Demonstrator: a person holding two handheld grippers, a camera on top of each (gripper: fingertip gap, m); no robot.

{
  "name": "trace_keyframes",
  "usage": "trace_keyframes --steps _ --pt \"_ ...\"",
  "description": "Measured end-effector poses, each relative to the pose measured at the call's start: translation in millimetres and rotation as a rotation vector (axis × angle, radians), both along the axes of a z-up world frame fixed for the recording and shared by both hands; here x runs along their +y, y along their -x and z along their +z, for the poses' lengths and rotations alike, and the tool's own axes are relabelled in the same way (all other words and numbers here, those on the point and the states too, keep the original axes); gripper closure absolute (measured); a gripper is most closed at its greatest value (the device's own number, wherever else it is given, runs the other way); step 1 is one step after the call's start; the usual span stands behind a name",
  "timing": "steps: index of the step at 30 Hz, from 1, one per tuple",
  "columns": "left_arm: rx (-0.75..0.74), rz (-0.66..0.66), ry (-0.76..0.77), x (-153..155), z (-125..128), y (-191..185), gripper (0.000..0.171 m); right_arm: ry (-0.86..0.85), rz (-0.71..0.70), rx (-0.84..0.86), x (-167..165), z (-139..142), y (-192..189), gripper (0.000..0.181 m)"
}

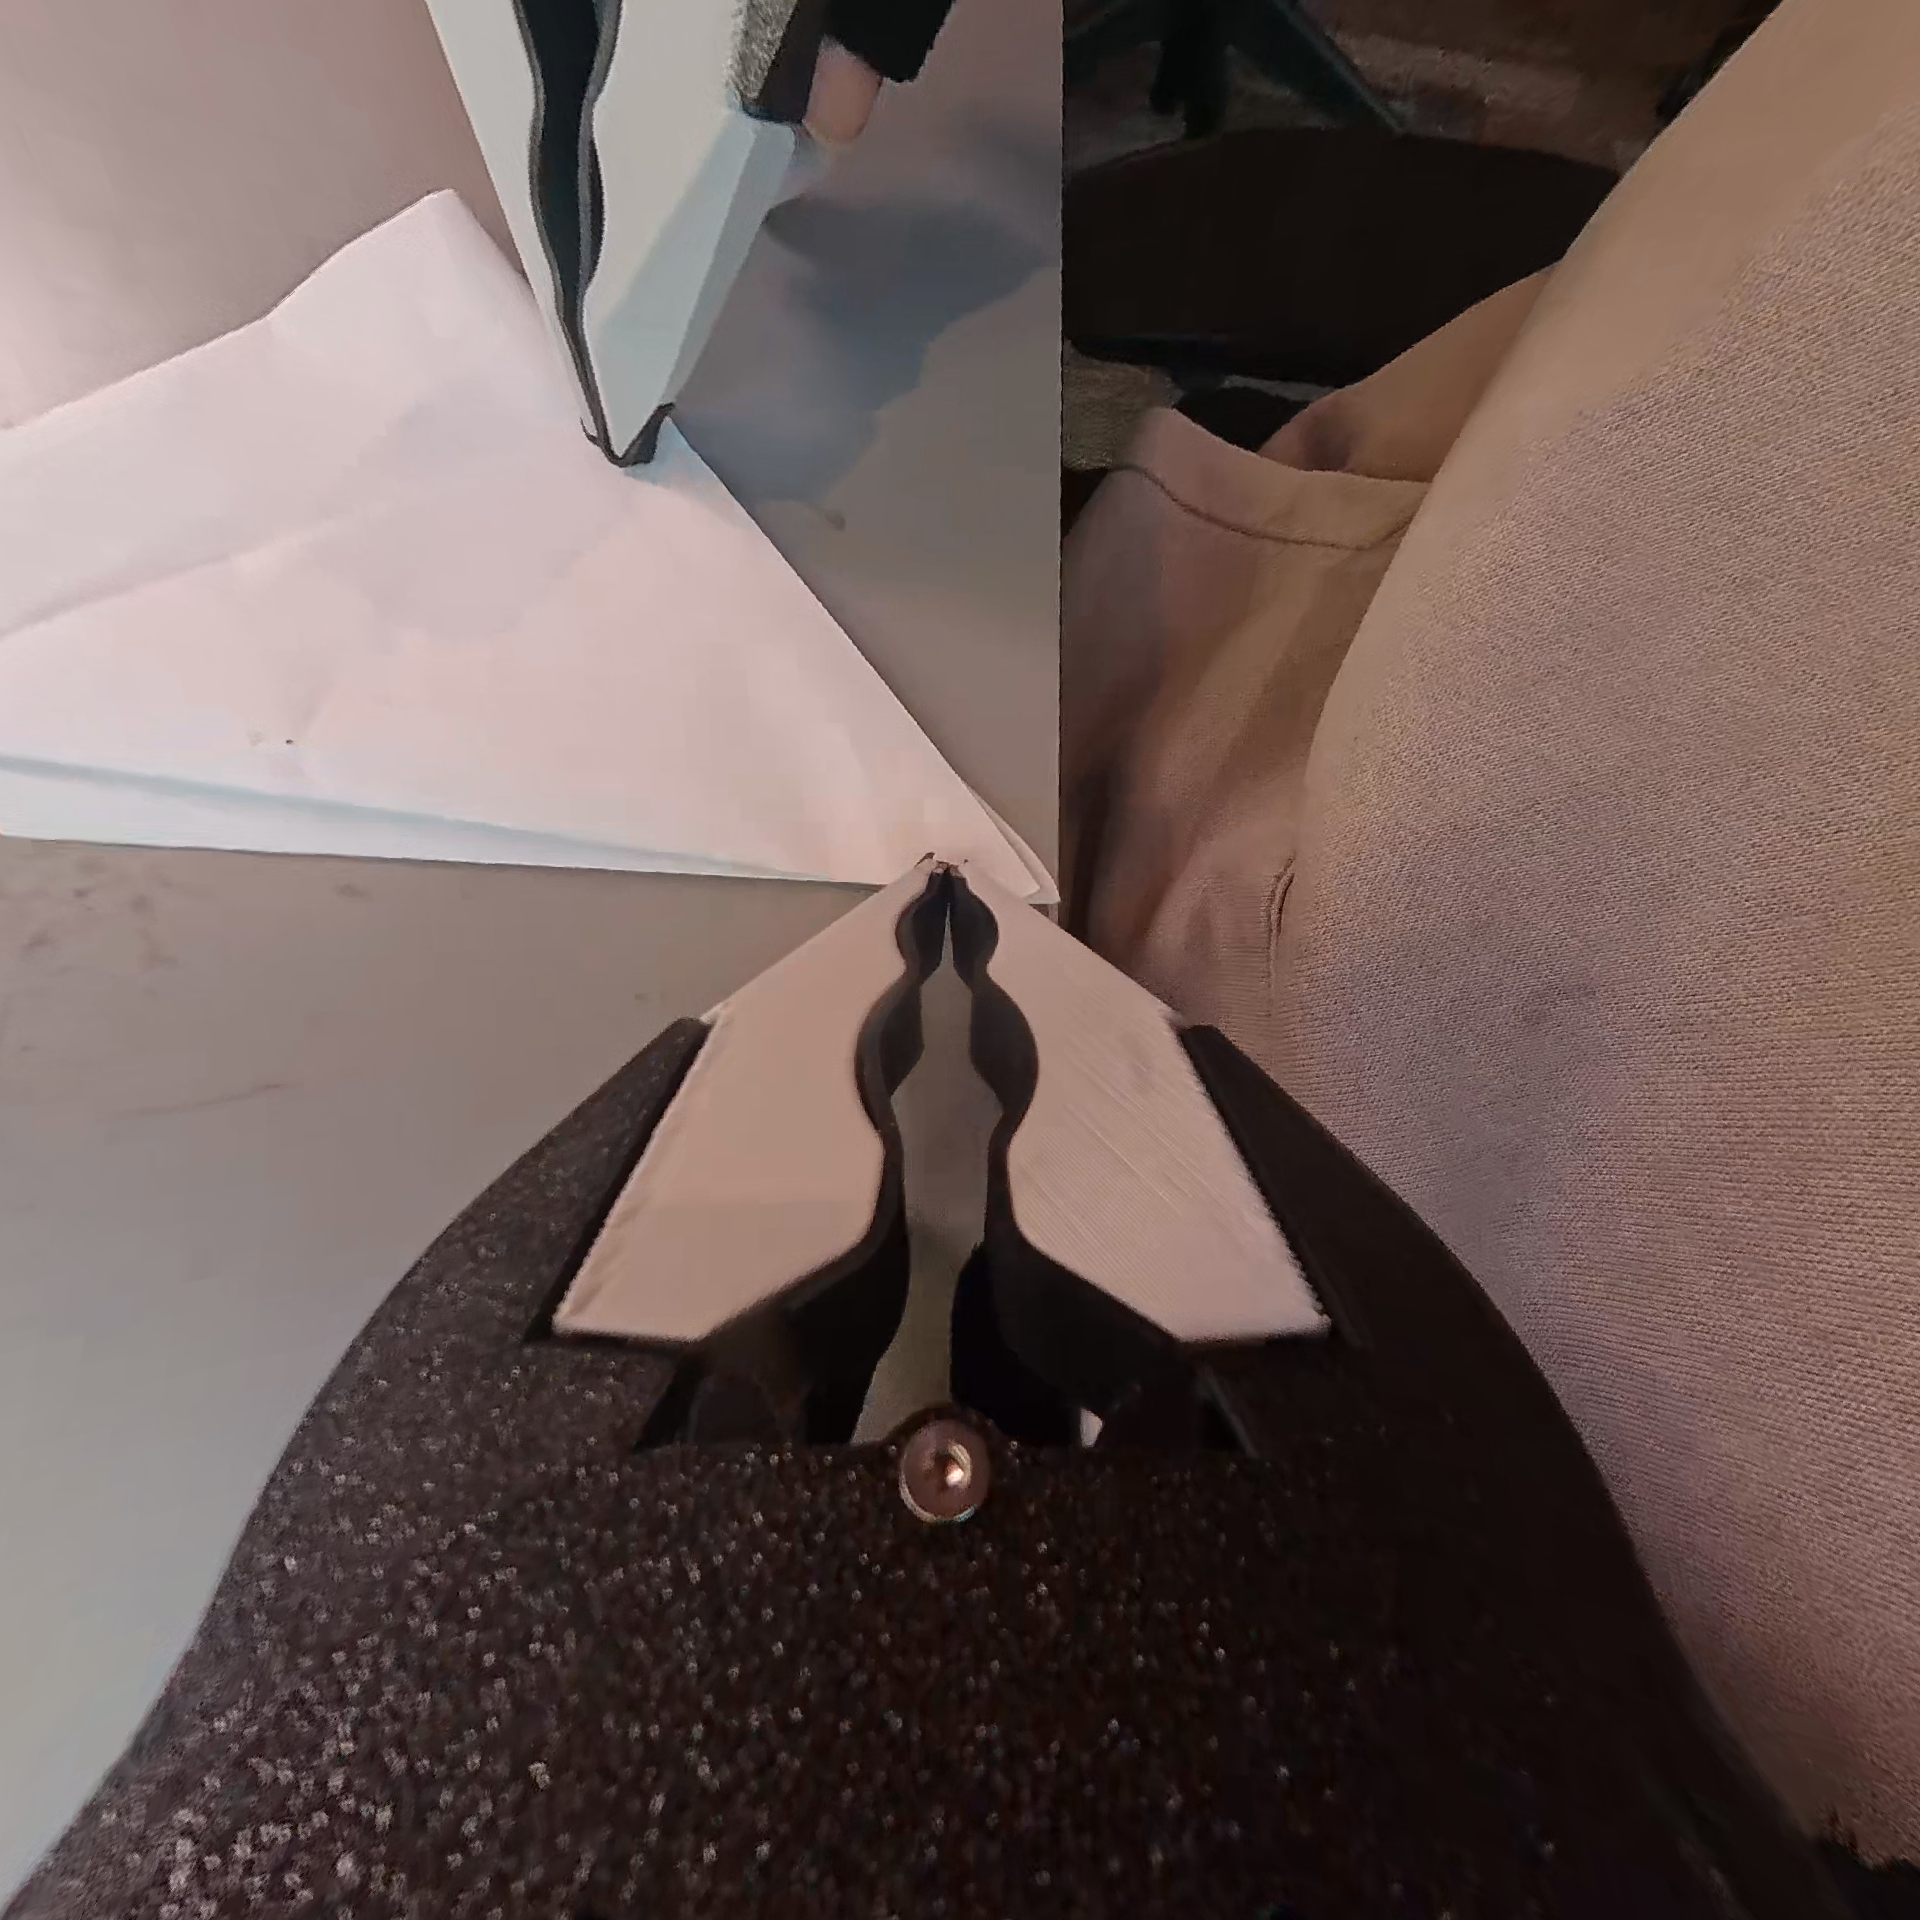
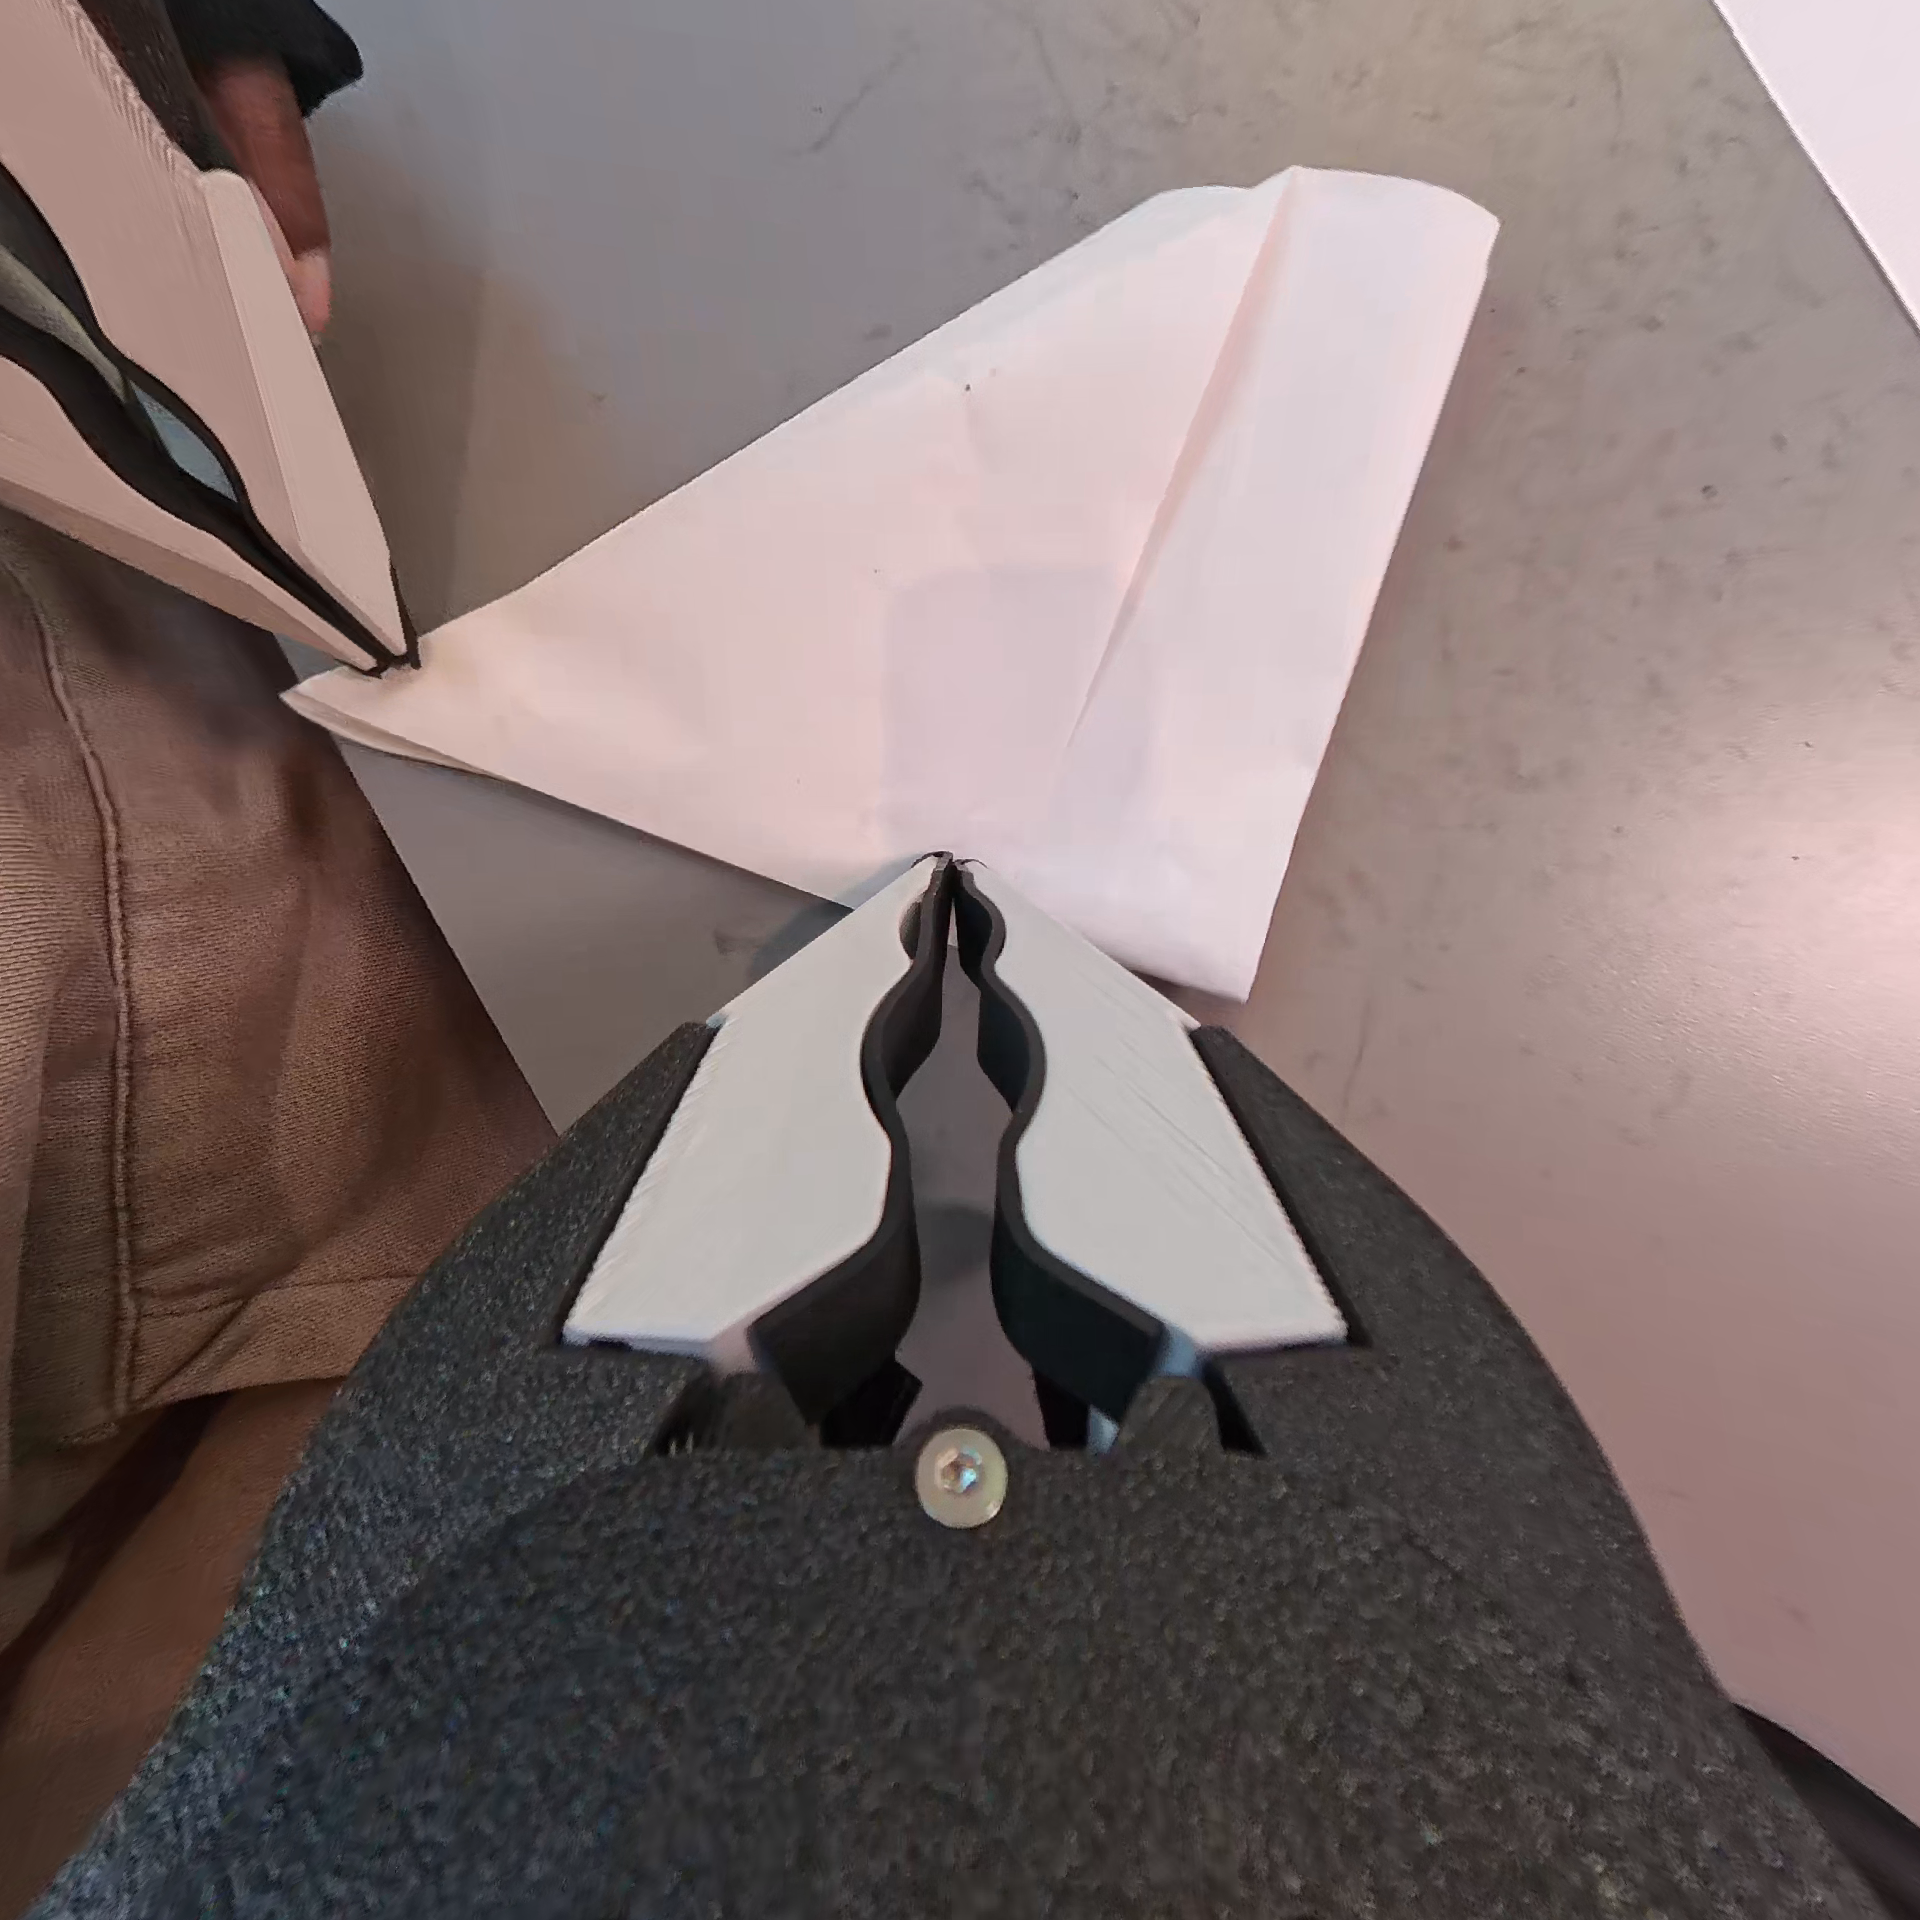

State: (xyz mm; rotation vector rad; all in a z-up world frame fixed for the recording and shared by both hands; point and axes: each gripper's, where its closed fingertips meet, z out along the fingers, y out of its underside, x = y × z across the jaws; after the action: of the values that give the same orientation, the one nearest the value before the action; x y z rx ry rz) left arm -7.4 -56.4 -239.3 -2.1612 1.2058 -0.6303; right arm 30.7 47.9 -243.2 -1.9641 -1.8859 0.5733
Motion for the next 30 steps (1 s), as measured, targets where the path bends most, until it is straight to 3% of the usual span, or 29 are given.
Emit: trace_keyframes --steps 8,11,14,18,20,26,30 --pt "0.027 -0.004 -0.002 -2.0 -3.8 -11.6 0.171 -0.037 -0.016 0.055 2.7 2.9 2.3 0.181" --pt "0.045 0.004 -0.003 -0.4 -4.0 -13.3 0.171 -0.090 -0.017 0.180 0.0 25.5 7.0 0.179" --pt "0.035 0.014 0.011 0.8 -3.9 -15.0 0.171 -0.094 0.055 0.336 -32.2 55.3 12.3 0.179" --pt "0.042 0.014 0.010 1.7 -3.9 -16.6 0.171 -0.024 0.094 0.280 -80.7 26.6 14.3 0.181" --pt "0.046 0.011 0.009 1.9 -3.8 -17.1 0.171 -0.052 0.069 0.209 -81.5 5.8 12.0 0.181" --pt "0.035 0.023 0.023 1.7 -2.1 -17.4 0.171 -0.068 0.051 0.073 -80.1 0.3 9.3 0.181" --pt "-0.165 0.058 0.059 3.8 24.4 -30.5 0.171 0.047 0.032 0.070 -79.9 0.2 11.7 0.181"
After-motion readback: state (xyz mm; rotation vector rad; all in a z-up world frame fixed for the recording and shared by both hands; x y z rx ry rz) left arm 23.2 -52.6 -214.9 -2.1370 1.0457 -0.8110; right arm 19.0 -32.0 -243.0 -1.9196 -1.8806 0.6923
